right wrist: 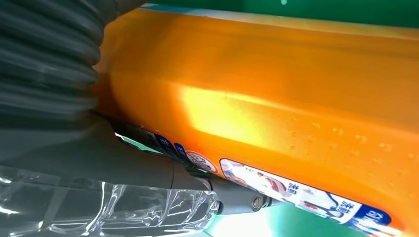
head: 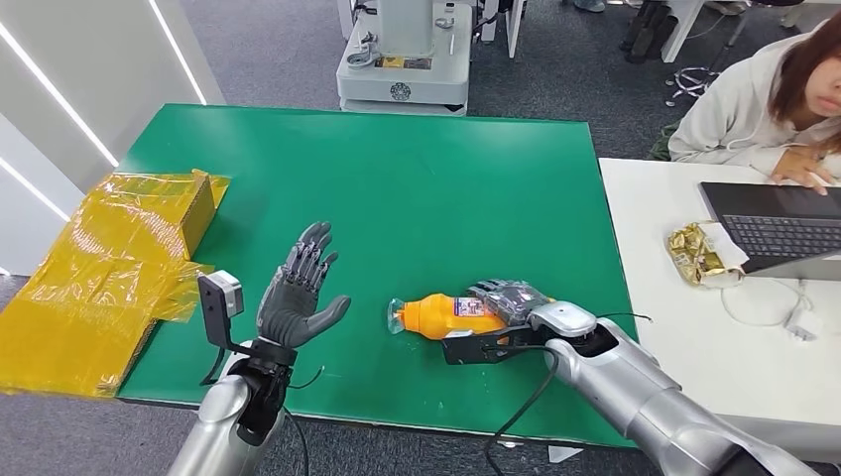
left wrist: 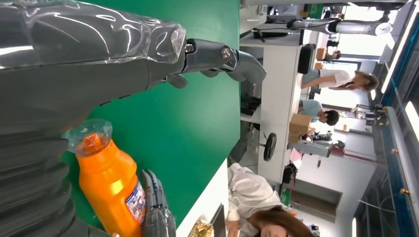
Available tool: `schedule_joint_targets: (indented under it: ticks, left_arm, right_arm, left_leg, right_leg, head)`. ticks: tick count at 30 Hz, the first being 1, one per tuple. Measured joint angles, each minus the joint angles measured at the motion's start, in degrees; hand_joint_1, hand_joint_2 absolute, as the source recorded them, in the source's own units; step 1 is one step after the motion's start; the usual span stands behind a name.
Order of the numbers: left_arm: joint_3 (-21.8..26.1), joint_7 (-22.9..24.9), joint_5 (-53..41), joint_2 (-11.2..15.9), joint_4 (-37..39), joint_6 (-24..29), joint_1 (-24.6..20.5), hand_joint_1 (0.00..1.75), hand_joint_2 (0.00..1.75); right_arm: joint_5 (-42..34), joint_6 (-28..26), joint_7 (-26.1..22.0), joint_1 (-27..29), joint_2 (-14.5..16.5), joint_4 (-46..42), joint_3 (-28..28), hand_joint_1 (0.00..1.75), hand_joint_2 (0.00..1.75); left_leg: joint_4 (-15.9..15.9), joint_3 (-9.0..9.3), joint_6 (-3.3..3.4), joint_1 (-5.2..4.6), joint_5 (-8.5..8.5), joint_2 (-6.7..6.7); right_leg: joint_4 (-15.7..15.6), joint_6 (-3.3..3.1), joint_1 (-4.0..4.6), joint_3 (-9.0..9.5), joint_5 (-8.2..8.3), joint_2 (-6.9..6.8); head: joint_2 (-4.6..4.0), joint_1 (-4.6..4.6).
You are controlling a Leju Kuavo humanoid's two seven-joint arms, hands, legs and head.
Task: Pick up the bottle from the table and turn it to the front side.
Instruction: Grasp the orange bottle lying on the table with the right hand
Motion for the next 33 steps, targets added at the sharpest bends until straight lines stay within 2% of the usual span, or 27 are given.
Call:
schedule_joint_targets:
  ticks: [2,6,8,18,27,29,33]
  left_arm:
    - [0.0,0.0,0.01,0.01,0.0,0.13,0.21,0.0,1.75]
    - [-0.01,0.0,0.04,0.07,0.0,0.45,0.74,0.0,1.75]
    - [-0.01,-0.01,0.09,0.18,0.0,0.57,0.9,0.0,1.75]
    - [-0.01,-0.2,0.37,0.45,-0.03,1.26,1.7,0.0,1.75]
    - [0.0,-0.2,0.37,0.45,-0.11,1.41,2.16,0.0,1.75]
    - [0.0,-0.2,0.31,0.46,-0.13,1.54,2.33,0.0,1.75]
    - [-0.01,-0.54,0.19,0.49,-0.13,1.67,2.55,0.0,1.75]
  right_arm:
    - [0.85,0.03,1.87,-0.06,-0.36,-0.05,0.11,0.0,1.75]
    - [1.55,0.68,4.89,-0.08,-1.51,-0.59,0.18,1.7,1.75]
    - [1.37,0.95,5.14,0.04,-2.03,-1.06,0.16,1.75,1.75]
    - [0.88,1.48,4.68,0.55,-2.87,-2.38,0.09,1.75,1.75]
    - [-2.31,1.62,1.82,0.55,-2.87,-2.51,-0.69,1.75,1.75]
    - [-5.91,2.58,-0.73,0.79,-2.87,-2.51,-1.53,1.75,1.75]
    - [-23.22,10.31,-10.93,2.67,-3.01,-2.64,-6.84,1.75,1.75]
  left_leg:
    - [0.0,0.02,0.0,0.0,0.0,0.0]
    - [0.01,0.04,0.0,0.0,0.0,0.0]
    - [0.01,0.05,0.0,0.0,0.0,0.01]
    - [0.03,0.08,0.02,0.0,0.03,0.02]
    - [0.02,0.06,0.02,0.0,0.03,0.01]
    - [0.02,0.06,0.02,0.0,0.03,0.01]
    - [0.03,0.16,0.01,0.01,0.0,0.07]
  right_leg:
    - [0.0,0.0,0.0,0.01,0.0,0.01]
    - [-0.01,0.0,0.0,0.04,0.0,-0.01]
    - [-0.02,0.01,0.0,0.06,0.01,0.01]
    - [-0.01,0.05,0.0,0.08,0.05,0.03]
    - [-0.01,0.05,0.0,0.07,0.05,0.02]
    - [-0.01,0.05,0.0,0.07,0.04,0.02]
    - [-0.05,0.05,0.0,0.12,0.04,0.09]
  head:
    - [0.0,0.0]
    - [0.0,0.01]
    - [0.0,0.01]
    - [0.0,0.0]
    - [0.0,0.0]
    - [0.0,0.01]
    - [0.0,0.01]
